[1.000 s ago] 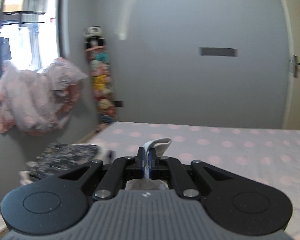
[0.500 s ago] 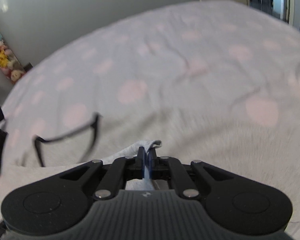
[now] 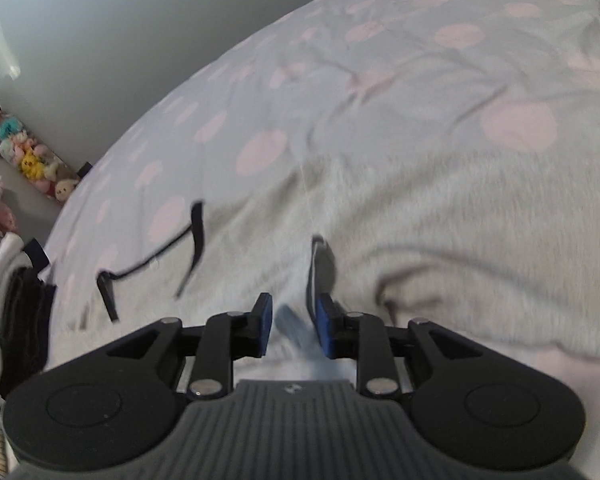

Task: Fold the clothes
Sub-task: 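Lay the sleeve onto the shirt with the right gripper and release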

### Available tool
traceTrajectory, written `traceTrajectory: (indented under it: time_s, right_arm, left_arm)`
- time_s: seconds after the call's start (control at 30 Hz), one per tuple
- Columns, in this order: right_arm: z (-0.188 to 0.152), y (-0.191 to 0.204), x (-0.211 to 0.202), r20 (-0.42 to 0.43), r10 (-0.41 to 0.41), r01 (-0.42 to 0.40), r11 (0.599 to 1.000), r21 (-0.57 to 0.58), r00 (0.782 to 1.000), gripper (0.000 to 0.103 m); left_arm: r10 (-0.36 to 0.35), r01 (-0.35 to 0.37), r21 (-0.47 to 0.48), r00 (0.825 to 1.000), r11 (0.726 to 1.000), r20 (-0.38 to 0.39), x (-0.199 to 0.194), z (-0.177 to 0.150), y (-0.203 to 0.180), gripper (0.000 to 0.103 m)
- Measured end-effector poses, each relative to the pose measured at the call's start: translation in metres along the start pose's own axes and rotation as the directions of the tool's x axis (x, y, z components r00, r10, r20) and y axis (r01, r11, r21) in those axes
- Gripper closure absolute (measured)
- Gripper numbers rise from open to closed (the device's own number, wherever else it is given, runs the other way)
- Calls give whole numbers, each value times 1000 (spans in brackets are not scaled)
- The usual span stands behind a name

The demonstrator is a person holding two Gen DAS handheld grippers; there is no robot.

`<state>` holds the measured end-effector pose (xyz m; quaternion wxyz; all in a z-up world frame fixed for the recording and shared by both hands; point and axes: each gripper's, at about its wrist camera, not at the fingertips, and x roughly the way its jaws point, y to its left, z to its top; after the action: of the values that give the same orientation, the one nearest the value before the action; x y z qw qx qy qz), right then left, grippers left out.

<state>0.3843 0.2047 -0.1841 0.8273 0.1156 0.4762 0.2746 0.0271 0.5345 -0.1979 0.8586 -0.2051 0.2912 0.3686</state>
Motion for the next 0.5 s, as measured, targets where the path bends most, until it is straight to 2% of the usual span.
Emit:
traceTrajectory:
  time_s: [0.07,0.2,0.33,0.5]
  right_arm:
    - [-9,-2,0,-9,11,-11,1000,13,1000,75]
    - [-15,-3,-7,11,36,-36,999,30,999,98]
    - [-9,-5,-29,64,56,-60,997,48,996,98]
    - [-21,-22,-22,22,-6,4,998,62,1000,98]
  left_arm:
    - [-4,4,0,1000,1000,0,0,0,1,67]
    - [-6,6,0,1000,1000,-4,0,1,1,67]
    - [0,0,15,1000,1000,-7,0,2,-1,67]
    - [8,-8,38,1000,999,-13,-1,2,-2,66]
